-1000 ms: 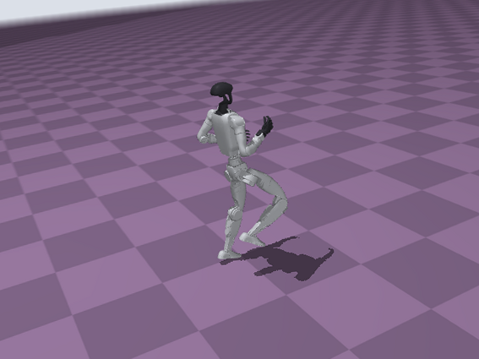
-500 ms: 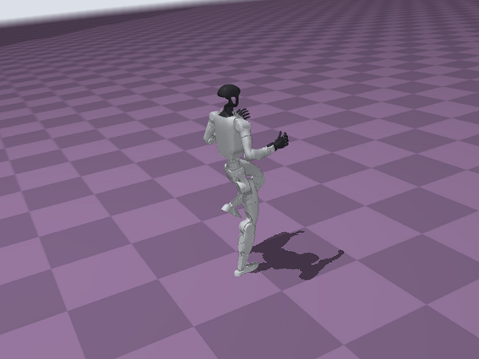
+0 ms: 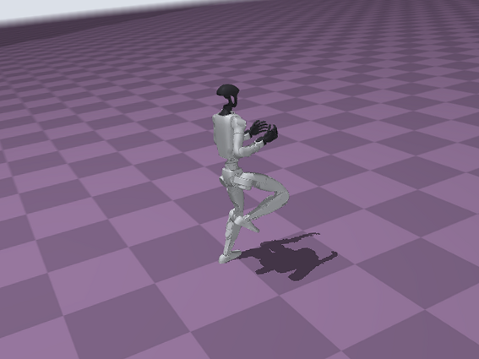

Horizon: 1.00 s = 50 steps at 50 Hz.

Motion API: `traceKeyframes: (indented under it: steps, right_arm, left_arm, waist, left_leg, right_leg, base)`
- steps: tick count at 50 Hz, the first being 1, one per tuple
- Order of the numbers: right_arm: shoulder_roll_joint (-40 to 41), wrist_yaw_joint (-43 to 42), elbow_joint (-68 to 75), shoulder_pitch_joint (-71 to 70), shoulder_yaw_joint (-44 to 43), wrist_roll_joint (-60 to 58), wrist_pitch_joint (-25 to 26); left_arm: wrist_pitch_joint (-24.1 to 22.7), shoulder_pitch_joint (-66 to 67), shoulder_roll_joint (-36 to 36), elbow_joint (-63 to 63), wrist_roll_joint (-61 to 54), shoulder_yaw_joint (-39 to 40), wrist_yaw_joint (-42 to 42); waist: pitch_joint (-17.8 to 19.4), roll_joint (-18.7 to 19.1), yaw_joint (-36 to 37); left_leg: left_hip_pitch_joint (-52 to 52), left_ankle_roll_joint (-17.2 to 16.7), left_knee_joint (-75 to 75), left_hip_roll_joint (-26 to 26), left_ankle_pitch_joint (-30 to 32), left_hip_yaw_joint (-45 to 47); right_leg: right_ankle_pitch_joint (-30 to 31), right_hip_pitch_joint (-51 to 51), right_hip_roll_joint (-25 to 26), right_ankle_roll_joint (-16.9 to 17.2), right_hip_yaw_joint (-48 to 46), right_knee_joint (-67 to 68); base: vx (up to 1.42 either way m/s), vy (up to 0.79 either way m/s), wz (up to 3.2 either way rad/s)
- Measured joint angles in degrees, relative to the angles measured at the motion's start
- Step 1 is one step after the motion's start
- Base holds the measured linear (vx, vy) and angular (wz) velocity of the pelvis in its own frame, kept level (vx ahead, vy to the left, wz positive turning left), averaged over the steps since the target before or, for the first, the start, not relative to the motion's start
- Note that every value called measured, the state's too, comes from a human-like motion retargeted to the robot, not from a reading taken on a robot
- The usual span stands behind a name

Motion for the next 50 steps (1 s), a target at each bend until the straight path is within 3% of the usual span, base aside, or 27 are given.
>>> traceKeyframes:
  steps: [3, 5, 6, 7, 8, 10, 11, 12, 15, 18, 20, 22, 25, 27, 28, 30, 31, 32, 33, 35, 37, 40, 42, 45, 48, 50]
  right_arm:
    - [-7.6, 5.2, -6.5, 7.4, -1.4, 4.7, -0.7]
    - [-11.1, 8.0, -7.8, 13.4, -2.9, 6.9, 0.0]
    - [-11.4, 9.2, -7.1, 16.2, -4.2, 7.4, 0.6]
    - [-11.5, 9.9, -6.0, 18.6, -5.3, 7.9, 1.2]
    - [-11.0, 9.7, -4.6, 19.9, -6.2, 8.6, 1.7]
    - [-9.9, 9.9, 0.3, 19.2, -6.6, 2.0, 4.7]
    - [-9.2, 8.1, 3.1, 16.5, -5.5, 3.5, 5.7]
    - [-8.7, 7.0, 6.2, 13.8, -4.5, 3.3, 6.8]
    - [-6.4, 5.2, 15.7, 4.5, -1.6, -1.0, 7.0]
    - [-5.5, 0.4, 19.9, -11.0, 2.1, -0.2, 3.6]
    - [-5.0, 0.7, 16.9, -20.8, 2.7, 0.3, 3.7]
    - [-3.3, 2.1, 9.4, -23.3, 2.2, 2.6, 3.8]
    - [-0.7, 1.3, -3.1, -17.9, 1.3, 2.4, 3.5]
    - [-0.1, 4.3, -8.4, -13.8, 1.7, 3.9, 3.3]
    - [-0.1, 6.3, -10.0, -12.1, 2.0, 4.4, 3.6]
    - [-0.8, 8.2, -11.2, -9.7, 3.0, 4.2, 4.2]
    - [-0.7, 7.7, -10.2, -8.3, 3.4, 3.0, 3.8]
    - [-0.6, 6.9, -8.9, -7.4, 3.7, 1.6, 3.6]
    - [-0.4, 5.6, -6.9, -7.6, 4.0, -0.3, 3.9]
    - [-1.8, 3.9, -3.5, -6.4, 3.1, -4.9, 2.5]
    - [-4.8, 3.3, -0.4, -7.4, 0.3, -9.0, 2.5]
    - [-9.7, 3.7, 5.0, -8.2, -4.5, -9.0, 4.2]
    - [-13.9, 4.9, 6.3, -7.2, -7.3, -11.3, 5.6]
    - [-22.7, 5.8, 6.1, -5.7, -12.0, -10.8, 4.6]
    - [-30.7, 5.7, 6.1, -3.7, -17.8, -6.5, 3.2]
    - [-34.9, 4.9, 6.0, -3.0, -22.1, -5.3, 3.6]
  left_arm:
    - [-1.0, -4.0, -0.5, -10.1, 2.2, 0.8, 0.2]
    - [-1.4, -2.3, -2.6, -16.4, 1.7, 0.7, -0.1]
    - [-1.5, -1.1, -3.7, -19.2, 0.2, 0.8, -2.0]
    - [-1.5, 0.0, -4.7, -21.8, -1.8, 1.1, -4.0]
    - [-1.5, 1.2, -5.3, -24.2, -4.4, 1.8, -6.1]
    - [-1.6, 2.8, -6.3, -27.3, -8.5, 2.6, -8.5]
    - [-1.9, 3.1, -6.7, -27.9, -10.8, 2.7, -8.1]
    - [-2.3, 3.6, -6.8, -28.3, -12.8, 2.9, -8.1]
    - [-3.4, 7.2, -5.6, -28.4, -16.7, 5.5, -11.6]
    - [-4.6, 16.4, -3.0, -25.7, -21.4, 11.5, -13.1]
    - [-3.3, 25.1, -0.2, -24.2, -25.3, 13.6, -14.0]
    - [-3.5, 34.5, 5.6, -25.8, -25.1, 13.4, -14.4]
    - [-3.6, 46.7, 13.8, -29.5, -22.6, 14.1, -13.2]
    - [-3.1, 52.8, 14.1, -29.4, -20.6, 15.2, -13.5]
    - [-2.4, 54.8, 13.1, -29.0, -20.2, 15.5, -13.9]
    - [0.1, 56.0, 9.5, -27.8, -17.1, 15.7, -14.0]
    - [0.8, 54.2, 8.6, -26.5, -14.8, 14.5, -13.7]
    - [1.3, 51.2, 7.9, -25.0, -12.6, 13.3, -12.8]
    - [1.4, 46.2, 7.8, -22.8, -10.6, 12.2, -10.8]
    - [1.2, 36.8, 7.1, -17.9, 2.2, 8.5, -10.3]
    - [1.6, 24.1, 9.6, -13.9, 11.0, 7.4, -9.9]
    - [4.4, 4.5, 17.1, -9.1, 16.0, 6.0, -15.0]
    - [6.6, -4.4, 22.1, -8.8, 18.5, 2.9, -19.6]
    - [5.4, -11.4, 27.6, -10.1, 18.6, -1.7, -19.1]
    - [1.6, -9.7, 33.7, -13.7, 10.8, 0.7, -19.1]
    - [0.6, -9.9, 39.7, -16.1, 5.6, 4.0, -18.7]
  waist:
    - [-5.1, 1.3, -1.3]
    - [-7.2, 3.9, -4.8]
    - [-7.0, 4.4, -6.0]
    - [-6.5, 4.1, -7.0]
    - [-5.5, 2.5, -7.5]
    - [-4.3, -3.6, -5.8]
    - [-4.7, -6.2, -4.2]
    - [-5.0, -8.3, -2.3]
    - [-2.4, -10.1, 5.2]
    - [5.9, -5.2, 10.2]
    - [8.7, -3.9, 10.1]
    - [4.7, -5.3, 9.4]
    - [-3.1, -8.2, 11.5]
    - [-5.2, -8.5, 13.0]
    - [-5.0, -7.4, 13.4]
    - [-2.9, -1.6, 11.7]
    - [-2.5, 1.7, 9.9]
    - [-2.4, 3.8, 8.1]
    - [-2.9, 3.6, 6.4]
    - [-3.6, 5.8, 2.3]
    - [-1.6, 4.8, -1.7]
    - [2.8, -0.3, -5.2]
    - [2.9, -1.3, -3.8]
    - [-0.4, 1.3, -1.2]
    - [-2.4, 3.7, -4.5]
    - [-3.1, 1.9, -6.5]
  left_leg:
    - [7.8, -4.5, -18.2, -0.7, 16.2, 3.2]
    - [12.0, -9.6, -25.8, 0.1, 29.2, 0.8]
    - [13.4, -11.2, -25.5, 0.0, 32.2, -0.3]
    - [14.4, -11.6, -23.5, -0.7, 33.4, -0.8]
    - [14.6, -9.8, -17.9, -2.4, 31.0, -0.2]
    - [8.6, -3.2, 4.8, -7.3, 20.7, 3.9]
    - [1.6, -1.4, 19.6, -8.1, 15.6, 6.1]
    - [-5.0, 0.0, 33.8, -8.2, 11.1, 8.0]
    - [-20.7, -1.9, 68.8, -3.8, 1.2, 9.6]
    - [-29.1, -8.9, 89.2, 1.1, -4.6, 4.3]
    - [-33.2, -9.4, 93.2, 0.9, -6.2, 2.1]
    - [-35.4, -4.7, 89.4, -0.7, -5.2, 2.8]
    - [-30.0, -0.3, 72.0, -5.2, -0.3, 6.1]
    - [-19.2, -2.0, 52.5, -9.2, 6.2, 7.1]
    - [-11.8, -3.7, 41.1, -10.2, 10.6, 6.7]
    - [5.7, -8.4, 14.9, -9.1, 21.7, 4.4]
    - [12.5, -10.8, 2.0, -6.5, 27.4, 3.5]
    - [17.6, -12.2, -8.9, -4.6, 31.0, 3.0]
    - [18.8, -11.7, -15.8, -4.1, 30.8, 3.3]
    - [20.6, -13.5, -22.8, -1.4, 21.6, 2.6]
    - [20.6, -9.5, -23.8, -1.7, 9.9, 0.6]
    - [16.4, 0.2, -15.8, -6.1, 2.2, -4.0]
    - [11.7, -0.8, -8.9, -6.3, 3.1, -3.3]
    - [11.7, -7.9, -13.2, -3.4, 7.6, -1.3]
    - [18.2, -14.5, -24.9, -2.8, 13.5, -3.0]
    - [19.2, -14.9, -27.9, -6.0, 14.8, -4.4]
  right_leg:
    - [6.0, 6.8, 1.7, -3.2, -0.3, -16.6]
    - [13.9, 18.4, 4.3, -2.1, -1.2, -35.3]
    - [19.4, 26.6, 4.9, -0.6, -1.2, -47.6]
    - [25.4, 35.2, 5.0, 1.1, -0.7, -60.7]
    - [32.1, 44.4, 4.1, 3.2, 0.7, -75.3]
    - [45.0, 60.0, -0.7, 7.2, 6.9, -104.7]
    - [45.2, 62.4, -3.6, 7.9, 10.3, -112.5]
    - [43.0, 64.4, -6.0, 8.1, 12.9, -118.5]
    - [20.3, 67.5, -8.8, 6.0, 15.0, -122.1]
    - [7.3, 66.0, -4.3, -2.5, 19.8, -113.5]
    - [4.1, 61.6, -2.5, -5.0, 20.6, -103.7]
    - [8.2, 61.6, -4.1, -1.9, 17.6, -107.6]
    - [25.0, 65.9, -7.0, 3.8, 15.2, -122.8]
    - [35.5, 67.7, -7.6, 6.6, 15.7, -126.0]
    - [37.6, 68.6, -6.8, 6.4, 15.4, -125.0]
    - [34.5, 69.3, -2.1, 2.4, 11.5, -114.6]
    - [28.8, 65.1, 0.7, -0.4, 7.9, -101.0]
    - [23.5, 59.0, 2.1, -1.5, 4.5, -85.9]
    - [19.3, 49.2, 0.6, 0.7, 1.8, -68.1]
    - [10.0, 38.1, 0.3, -2.6, -1.8, -45.7]
    - [6.6, 29.4, -2.7, 1.2, -2.2, -29.1]
    - [5.3, 24.3, -6.6, 5.6, 1.9, -19.2]
    - [6.0, 24.4, -6.2, 3.8, 3.0, -24.1]
    - [9.4, 29.7, -2.9, 0.1, 0.6, -42.8]
    - [23.9, 46.8, 2.5, 3.9, -1.5, -79.3]
    - [30.6, 58.9, 2.2, 5.4, -2.7, -105.1]
  base:
    - [0.2, -0.08, -0.44]
    - [0.25, -0.11, 0.85]
    - [0.25, -0.09, 1.27]
    - [0.23, -0.07, 1.27]
    - [0.2, -0.08, 0.91]
    - [0.14, -0.09, 0.18]
    - [0.05, -0.09, -0.43]
    - [-0.01, -0.08, -0.72]
    - [-0.08, -0.08, -1.15]
    - [-0.18, -0.08, -1.29]
    - [-0.06, -0.03, -0.05]
    - [0.17, 0.02, 1.09]
    - [0.27, 0.09, 0.62]
    - [0.23, 0.11, -0.55]
    - [0.19, 0.09, -0.88]
    - [0.13, 0.1, -0.59]
    - [0.06, 0.11, 0.21]
    - [0.0, 0.1, 0.68]
    - [-0.06, 0.09, 0.82]
    - [-0.15, 0.1, 1.02]
    - [-0.19, 0.07, 1.31]
    - [-0.19, 0.01, 1.28]
    - [-0.11, -0.01, 0.12]
    - [0.03, 0.0, -0.44]
    - [0.13, -0.01, 0.57]
    - [0.1, -0.04, 0.78]
